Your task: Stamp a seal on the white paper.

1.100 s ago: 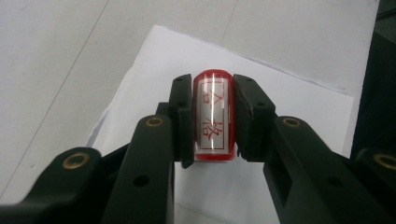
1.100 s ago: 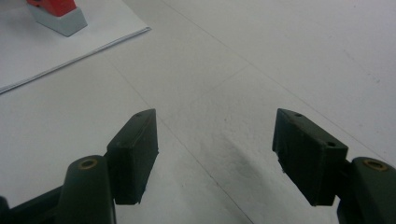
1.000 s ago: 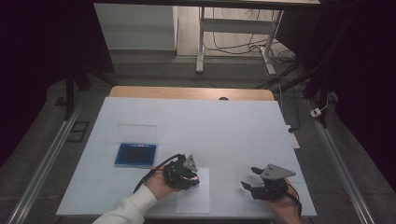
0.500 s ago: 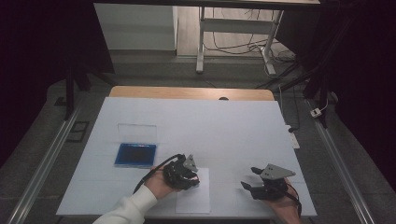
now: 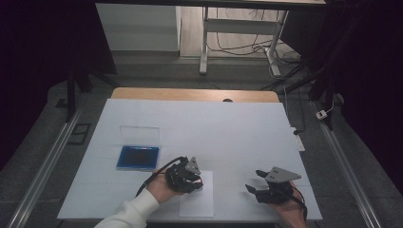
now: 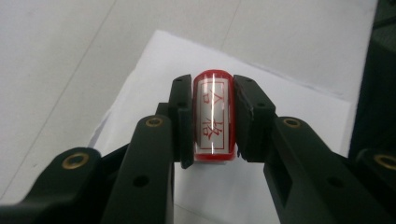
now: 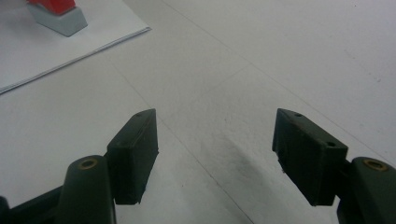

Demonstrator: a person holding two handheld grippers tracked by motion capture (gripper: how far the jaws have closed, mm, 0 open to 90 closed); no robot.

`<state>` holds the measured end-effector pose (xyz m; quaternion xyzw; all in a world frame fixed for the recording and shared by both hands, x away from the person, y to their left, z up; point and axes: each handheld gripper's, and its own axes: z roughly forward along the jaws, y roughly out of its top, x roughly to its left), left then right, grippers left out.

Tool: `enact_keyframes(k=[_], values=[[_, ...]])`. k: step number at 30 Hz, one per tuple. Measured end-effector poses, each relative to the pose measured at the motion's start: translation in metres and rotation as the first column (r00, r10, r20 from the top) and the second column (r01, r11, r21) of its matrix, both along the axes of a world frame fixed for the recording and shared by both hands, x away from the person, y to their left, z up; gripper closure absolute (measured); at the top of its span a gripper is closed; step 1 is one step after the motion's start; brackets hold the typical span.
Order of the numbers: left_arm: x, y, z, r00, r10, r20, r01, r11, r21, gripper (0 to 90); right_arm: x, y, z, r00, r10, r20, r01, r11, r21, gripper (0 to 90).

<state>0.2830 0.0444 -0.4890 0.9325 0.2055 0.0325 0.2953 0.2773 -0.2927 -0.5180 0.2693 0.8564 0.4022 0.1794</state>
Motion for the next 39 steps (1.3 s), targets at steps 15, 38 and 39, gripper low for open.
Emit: enact_keyframes(k=[15,38,39], values=[[-0.001,0.021,0.026,0.9977,0.060,0.031,-0.057,0.9941,-0.093,70.3,-0.001,-0.001,0.001,1.0000,-0.005,0.003,0.005,1.0000,0.008,31.3],[0.002,0.054,0.047,0.9911,0.126,0.043,-0.118,0.9807,-0.155,70.3,-0.001,-0.004,0.000,0.9999,-0.014,0.002,0.014,0.9999,0.008,31.4],[0.002,0.056,0.048,0.9908,0.128,0.045,-0.119,0.9804,-0.157,70.3,-0.002,-0.004,0.000,0.9999,-0.016,0.003,0.016,0.9998,0.010,31.4]])
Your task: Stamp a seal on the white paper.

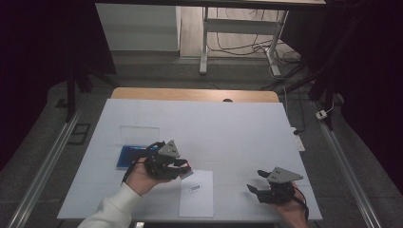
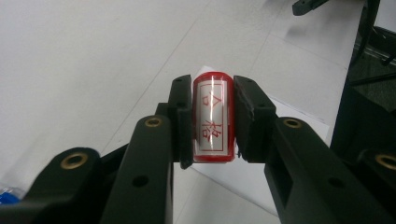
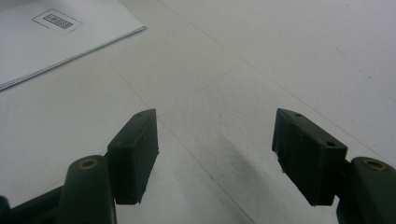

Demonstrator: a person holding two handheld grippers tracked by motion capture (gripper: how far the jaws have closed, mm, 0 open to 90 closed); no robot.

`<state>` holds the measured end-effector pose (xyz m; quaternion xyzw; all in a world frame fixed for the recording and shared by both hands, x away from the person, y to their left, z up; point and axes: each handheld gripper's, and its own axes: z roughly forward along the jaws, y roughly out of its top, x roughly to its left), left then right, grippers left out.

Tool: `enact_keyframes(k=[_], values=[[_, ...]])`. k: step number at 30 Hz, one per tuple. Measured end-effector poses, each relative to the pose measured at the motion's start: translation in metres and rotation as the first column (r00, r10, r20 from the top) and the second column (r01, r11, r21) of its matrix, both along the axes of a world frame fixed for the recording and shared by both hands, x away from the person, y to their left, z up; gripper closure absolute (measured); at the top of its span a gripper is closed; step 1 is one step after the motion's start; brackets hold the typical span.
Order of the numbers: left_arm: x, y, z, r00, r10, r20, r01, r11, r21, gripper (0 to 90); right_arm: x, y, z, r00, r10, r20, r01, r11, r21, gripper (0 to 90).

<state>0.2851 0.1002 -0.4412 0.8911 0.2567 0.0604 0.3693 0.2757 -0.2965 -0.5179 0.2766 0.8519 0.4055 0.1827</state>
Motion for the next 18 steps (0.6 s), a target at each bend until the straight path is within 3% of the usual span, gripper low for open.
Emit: enact_keyframes(k=[18], values=[[0.004,0.029,0.003,0.9975,0.071,0.002,-0.071,0.9975,0.004,70.3,-0.001,-0.001,0.001,1.0000,-0.007,0.006,0.007,0.9999,-0.009,31.5]])
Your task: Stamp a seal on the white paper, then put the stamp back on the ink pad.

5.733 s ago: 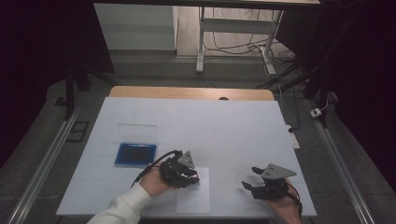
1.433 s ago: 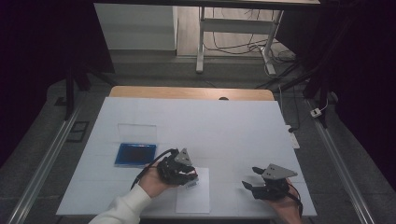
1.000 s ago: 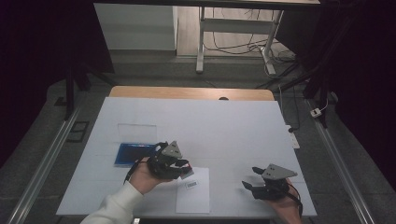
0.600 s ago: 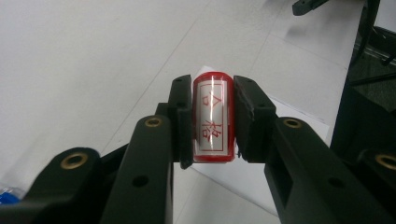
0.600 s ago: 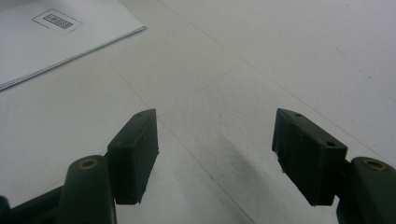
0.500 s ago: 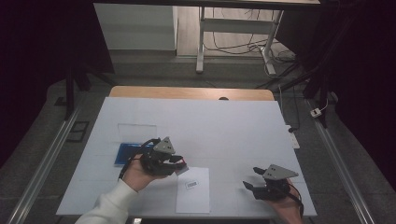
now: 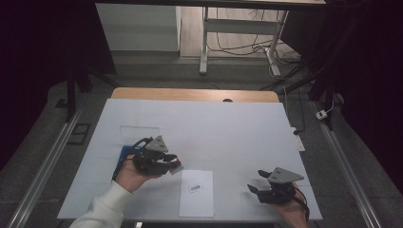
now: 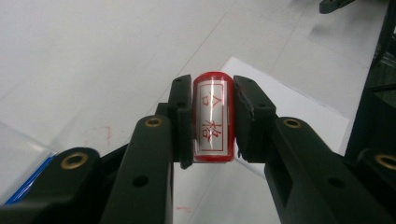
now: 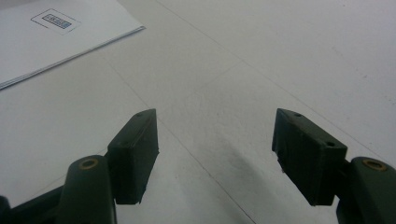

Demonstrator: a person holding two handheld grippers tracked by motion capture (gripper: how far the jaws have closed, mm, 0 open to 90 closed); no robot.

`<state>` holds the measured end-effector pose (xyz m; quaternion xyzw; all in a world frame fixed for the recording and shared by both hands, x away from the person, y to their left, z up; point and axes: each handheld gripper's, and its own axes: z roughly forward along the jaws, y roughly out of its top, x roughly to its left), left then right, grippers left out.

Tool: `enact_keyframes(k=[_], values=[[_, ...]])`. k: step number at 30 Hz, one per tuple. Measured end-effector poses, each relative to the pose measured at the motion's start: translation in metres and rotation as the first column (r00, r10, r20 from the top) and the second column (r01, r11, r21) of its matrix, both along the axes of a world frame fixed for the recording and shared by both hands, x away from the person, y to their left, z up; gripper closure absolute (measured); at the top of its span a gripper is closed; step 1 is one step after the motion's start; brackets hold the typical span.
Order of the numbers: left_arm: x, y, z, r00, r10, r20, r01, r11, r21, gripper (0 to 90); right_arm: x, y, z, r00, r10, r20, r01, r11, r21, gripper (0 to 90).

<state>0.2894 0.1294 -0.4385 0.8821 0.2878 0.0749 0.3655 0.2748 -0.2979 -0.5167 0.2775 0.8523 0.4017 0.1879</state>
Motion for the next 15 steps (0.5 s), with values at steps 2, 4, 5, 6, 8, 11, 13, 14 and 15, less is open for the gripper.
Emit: enact_keyframes(k=[2,4,5,6,8,11,13,14,15], values=[[0.001,0.004,0.000,1.0000,0.007,0.001,-0.007,1.0000,0.006,70.3,0.000,0.000,-0.001,1.0000,-0.003,0.000,0.003,0.9999,0.011,31.5],[0.002,0.009,-0.001,0.9997,0.023,-0.003,-0.023,0.9997,0.007,70.3,0.000,-0.001,-0.001,1.0000,0.002,-0.002,-0.002,1.0000,0.006,31.5],[0.003,0.012,0.000,0.9996,0.027,-0.002,-0.027,0.9995,0.013,70.3,0.000,0.000,-0.001,1.0000,0.002,-0.003,-0.002,1.0000,0.006,31.5],[0.003,0.015,-0.001,0.9992,0.040,-0.002,-0.040,0.9992,0.009,70.3,0.000,0.000,0.000,1.0000,0.005,-0.001,-0.005,1.0000,0.004,31.5],[0.003,0.022,0.000,0.9985,0.055,-0.002,-0.055,0.9984,0.010,70.3,0.000,0.000,0.000,1.0000,0.007,0.001,-0.007,1.0000,0.004,31.5],[0.005,0.032,0.002,0.9967,0.081,0.004,-0.081,0.9967,0.013,70.3,0.000,-0.001,-0.001,1.0000,0.001,0.000,-0.001,0.9999,0.010,31.5],[0.006,0.039,0.002,0.9951,0.099,0.003,-0.099,0.9951,0.008,70.3,0.001,-0.001,-0.001,1.0000,0.001,-0.001,-0.001,1.0000,0.006,31.5],[0.006,0.041,0.003,0.9942,0.107,0.004,-0.107,0.9942,0.005,70.3,0.000,-0.001,0.000,1.0000,0.001,-0.001,-0.001,1.0000,0.006,31.4],[0.007,0.044,0.003,0.9937,0.112,0.004,-0.112,0.9937,0.007,70.3,0.000,-0.001,0.000,1.0000,-0.003,0.001,0.003,1.0000,0.004,31.5]])
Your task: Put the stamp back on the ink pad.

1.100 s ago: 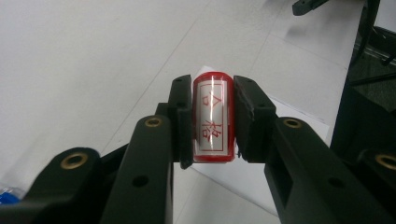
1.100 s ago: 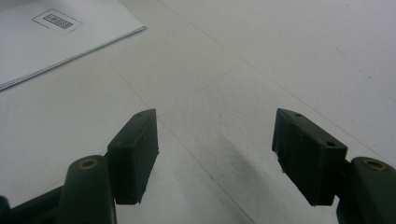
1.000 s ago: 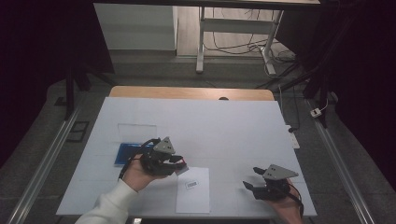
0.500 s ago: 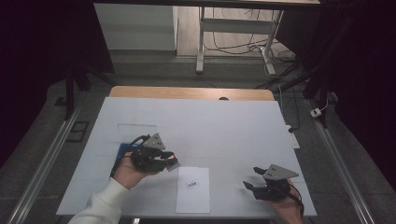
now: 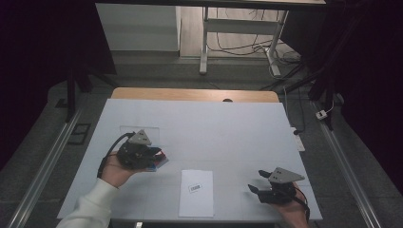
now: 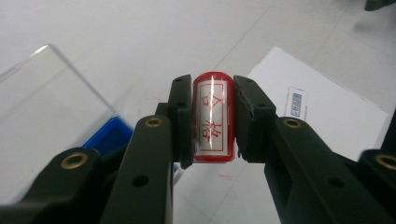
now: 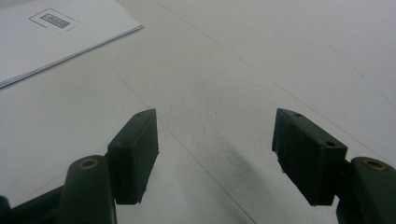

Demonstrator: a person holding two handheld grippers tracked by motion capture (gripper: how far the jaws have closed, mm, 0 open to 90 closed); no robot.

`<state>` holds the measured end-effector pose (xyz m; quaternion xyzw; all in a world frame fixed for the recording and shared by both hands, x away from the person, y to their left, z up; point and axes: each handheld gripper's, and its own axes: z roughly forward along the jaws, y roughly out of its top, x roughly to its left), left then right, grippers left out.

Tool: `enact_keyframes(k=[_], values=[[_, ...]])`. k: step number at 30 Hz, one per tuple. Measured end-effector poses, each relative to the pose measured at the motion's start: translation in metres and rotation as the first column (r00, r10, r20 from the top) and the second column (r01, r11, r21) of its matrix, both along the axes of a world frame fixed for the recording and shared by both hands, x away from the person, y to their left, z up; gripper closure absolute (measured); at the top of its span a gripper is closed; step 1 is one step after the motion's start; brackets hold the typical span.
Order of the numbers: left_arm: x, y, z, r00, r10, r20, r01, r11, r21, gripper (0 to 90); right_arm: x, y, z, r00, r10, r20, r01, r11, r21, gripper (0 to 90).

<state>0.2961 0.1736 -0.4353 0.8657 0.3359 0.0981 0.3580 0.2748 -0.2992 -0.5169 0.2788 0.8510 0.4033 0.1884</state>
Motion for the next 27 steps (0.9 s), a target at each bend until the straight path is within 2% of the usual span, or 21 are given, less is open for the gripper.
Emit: enact_keyframes(k=[6,10,16,27], values=[[0.004,0.013,0.000,0.9993,0.036,-0.003,-0.036,0.9992,0.019,70.3,0.000,0.001,0.000,1.0000,0.001,0.003,-0.001,1.0000,0.008,31.4],[0.008,0.022,-0.003,0.9978,0.065,-0.015,-0.064,0.9972,0.038,70.3,0.000,0.001,0.000,1.0000,0.004,-0.002,-0.004,1.0000,-0.004,31.5],[0.016,0.036,-0.011,0.9923,0.119,-0.035,-0.116,0.9910,0.067,70.4,0.000,0.001,-0.001,1.0000,0.002,-0.001,-0.002,1.0000,0.003,31.5],[0.029,0.048,-0.019,0.9833,0.177,-0.043,-0.172,0.9797,0.104,70.3,0.000,0.000,-0.001,1.0000,0.002,-0.003,-0.002,1.0000,-0.008,31.6]])
